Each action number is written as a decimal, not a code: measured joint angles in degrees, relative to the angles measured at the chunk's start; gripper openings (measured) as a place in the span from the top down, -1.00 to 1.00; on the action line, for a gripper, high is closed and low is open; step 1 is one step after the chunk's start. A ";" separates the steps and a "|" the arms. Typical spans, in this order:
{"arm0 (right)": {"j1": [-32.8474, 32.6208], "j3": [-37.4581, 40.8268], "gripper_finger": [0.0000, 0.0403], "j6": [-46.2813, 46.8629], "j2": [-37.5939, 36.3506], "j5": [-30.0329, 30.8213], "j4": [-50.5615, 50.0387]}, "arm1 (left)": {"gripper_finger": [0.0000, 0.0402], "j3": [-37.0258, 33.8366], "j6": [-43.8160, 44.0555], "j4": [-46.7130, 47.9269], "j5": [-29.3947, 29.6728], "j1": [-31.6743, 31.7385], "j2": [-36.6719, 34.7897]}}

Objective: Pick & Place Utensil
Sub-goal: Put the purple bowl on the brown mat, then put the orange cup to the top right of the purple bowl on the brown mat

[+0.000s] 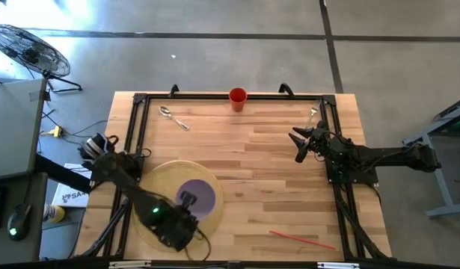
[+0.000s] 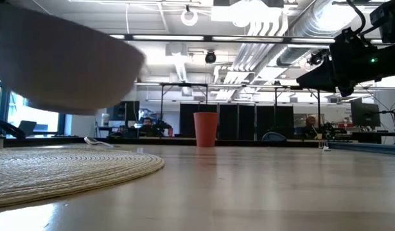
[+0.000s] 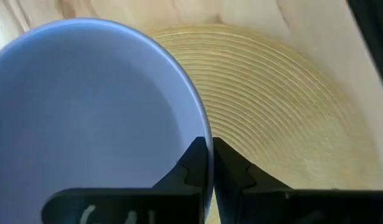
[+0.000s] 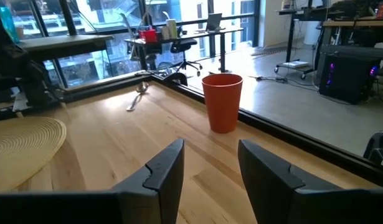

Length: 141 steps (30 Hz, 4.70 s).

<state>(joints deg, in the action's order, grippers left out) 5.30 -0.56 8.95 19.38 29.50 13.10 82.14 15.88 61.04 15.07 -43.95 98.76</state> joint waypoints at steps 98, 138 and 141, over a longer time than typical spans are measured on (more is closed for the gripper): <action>0.02 0.00 0.27 0.00 0.11 -0.57 0.02 | 0.24 -5.96 33.21 -13.80 36.70 -6.57 -7.76; 0.33 0.00 0.28 -19.52 0.10 2.78 0.07 | -0.73 -40.47 -3.82 -83.44 14.89 43.32 -7.78; 0.33 0.01 0.28 -33.09 0.09 4.72 0.02 | -0.73 -43.03 -5.47 -88.60 9.83 47.35 -7.78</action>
<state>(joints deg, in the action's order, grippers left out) 5.63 -0.55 -24.14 19.46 34.22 13.13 39.11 10.40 -27.55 24.91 3.40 90.98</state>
